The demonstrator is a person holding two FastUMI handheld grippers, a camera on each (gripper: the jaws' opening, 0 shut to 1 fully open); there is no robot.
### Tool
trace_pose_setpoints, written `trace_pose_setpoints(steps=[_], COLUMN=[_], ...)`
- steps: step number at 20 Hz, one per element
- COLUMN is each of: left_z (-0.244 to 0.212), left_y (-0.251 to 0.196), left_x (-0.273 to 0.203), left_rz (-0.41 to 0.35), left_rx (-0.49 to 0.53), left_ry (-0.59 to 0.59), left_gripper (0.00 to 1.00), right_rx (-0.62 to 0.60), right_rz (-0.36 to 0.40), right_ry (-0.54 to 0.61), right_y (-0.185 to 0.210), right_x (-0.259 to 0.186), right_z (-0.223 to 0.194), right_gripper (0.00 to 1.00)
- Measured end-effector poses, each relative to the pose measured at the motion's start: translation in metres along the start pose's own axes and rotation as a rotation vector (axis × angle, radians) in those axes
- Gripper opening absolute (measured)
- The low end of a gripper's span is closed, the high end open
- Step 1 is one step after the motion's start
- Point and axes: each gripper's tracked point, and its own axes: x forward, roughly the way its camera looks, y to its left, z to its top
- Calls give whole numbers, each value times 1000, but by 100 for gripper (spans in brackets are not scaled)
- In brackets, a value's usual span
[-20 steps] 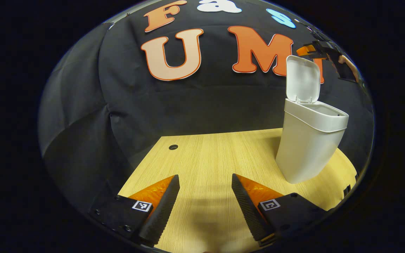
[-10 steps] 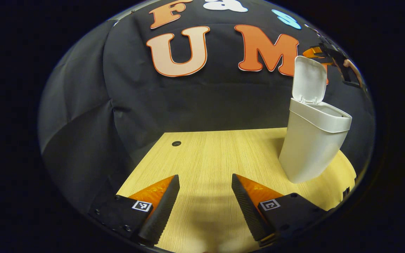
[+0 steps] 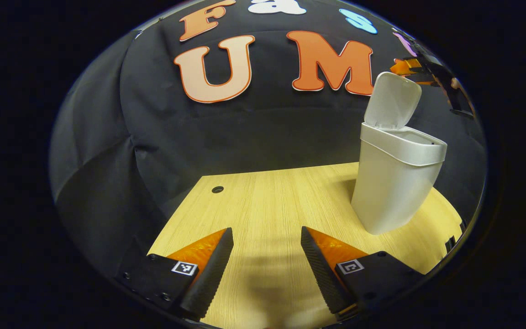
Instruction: Press the lid of the desktop garbage bin to open it, pick up the crumpled paper on the desktop and throw it into the bin, then pick up the pop can on the desktop and drop it into the bin, and finally close the garbage bin lid.
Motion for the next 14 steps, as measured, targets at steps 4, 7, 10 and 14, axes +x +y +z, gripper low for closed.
trace_pose_setpoints(steps=[4,7,10,14], left_z=[0,0,-2,0], left_y=[-3,-5,-5,-7], left_x=[-1,-1,-1,-2], left_rz=[-9,-11,-11,-16], left_rx=[-1,-1,1,1], left_ry=[-1,-3,8,10], left_gripper=[95,95,95,95], right_rx=[0,6,-1,-16], right_rz=[6,2,10,20], right_ry=[55,95,143,210], right_y=[0,-1,1,3], right_x=[-11,-17,-24,-31], right_z=[-21,-39,-57,-82], right_gripper=[83,83,83,83])
